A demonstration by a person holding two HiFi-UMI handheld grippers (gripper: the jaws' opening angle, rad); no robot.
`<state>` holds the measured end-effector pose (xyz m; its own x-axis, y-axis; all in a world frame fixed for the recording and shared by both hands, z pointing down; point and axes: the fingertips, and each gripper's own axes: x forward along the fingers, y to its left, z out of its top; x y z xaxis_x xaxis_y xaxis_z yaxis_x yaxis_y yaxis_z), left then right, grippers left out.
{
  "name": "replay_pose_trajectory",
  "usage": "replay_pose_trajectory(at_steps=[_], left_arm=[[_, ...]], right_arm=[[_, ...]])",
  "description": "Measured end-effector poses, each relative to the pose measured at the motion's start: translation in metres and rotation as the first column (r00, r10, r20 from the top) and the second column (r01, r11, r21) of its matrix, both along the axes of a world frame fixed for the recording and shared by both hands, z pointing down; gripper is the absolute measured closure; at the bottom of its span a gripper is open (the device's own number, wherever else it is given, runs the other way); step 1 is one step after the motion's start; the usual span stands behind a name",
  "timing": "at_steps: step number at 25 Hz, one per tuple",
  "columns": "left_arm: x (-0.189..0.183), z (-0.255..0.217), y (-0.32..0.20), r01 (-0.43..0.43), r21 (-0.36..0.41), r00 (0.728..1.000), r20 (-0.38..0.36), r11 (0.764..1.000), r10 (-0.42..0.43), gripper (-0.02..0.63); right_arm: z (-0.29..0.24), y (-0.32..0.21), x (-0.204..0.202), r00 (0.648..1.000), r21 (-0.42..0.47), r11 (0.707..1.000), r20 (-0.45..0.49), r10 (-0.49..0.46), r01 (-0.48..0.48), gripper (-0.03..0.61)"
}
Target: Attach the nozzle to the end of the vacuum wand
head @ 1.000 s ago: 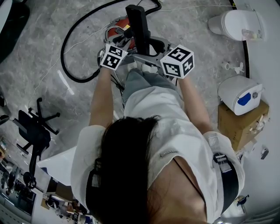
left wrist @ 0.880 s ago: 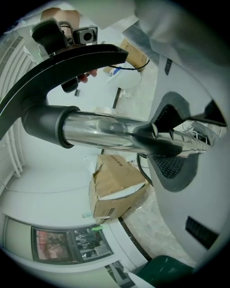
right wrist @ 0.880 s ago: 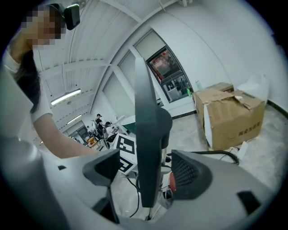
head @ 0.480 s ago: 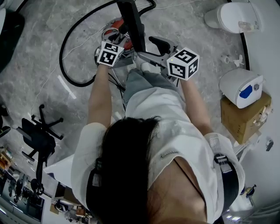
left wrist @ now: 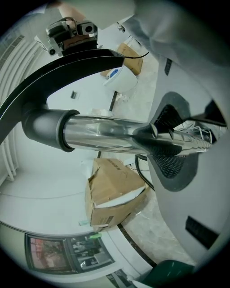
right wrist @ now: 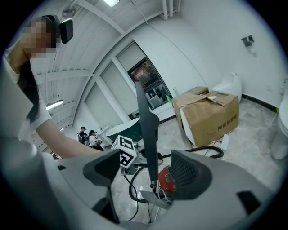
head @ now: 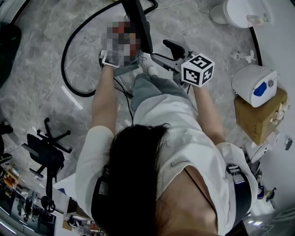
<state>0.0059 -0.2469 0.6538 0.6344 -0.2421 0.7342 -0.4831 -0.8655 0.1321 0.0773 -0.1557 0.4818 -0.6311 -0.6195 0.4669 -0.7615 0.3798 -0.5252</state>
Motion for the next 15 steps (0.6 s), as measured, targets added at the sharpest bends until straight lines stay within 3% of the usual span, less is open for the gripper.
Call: replay_pose_trajectory(at_steps=[7, 15], left_arm=[[0.032, 0.008, 0.003, -0.037, -0.006, 0.999, -0.004, 0.999, 0.037, 0.477], [0.036, 0.02, -0.002, -0.08, -0.011, 0.997, -0.02, 0.997, 0.08, 0.477]], right_arm=[[-0.004, -0.003, 0.021, 0.999, 0.011, 0.999, 0.006, 0.052, -0.052, 0.235], [0.008, 0.002, 0.023, 0.996, -0.018, 0.996, 0.006, 0.089, -0.089, 0.235]])
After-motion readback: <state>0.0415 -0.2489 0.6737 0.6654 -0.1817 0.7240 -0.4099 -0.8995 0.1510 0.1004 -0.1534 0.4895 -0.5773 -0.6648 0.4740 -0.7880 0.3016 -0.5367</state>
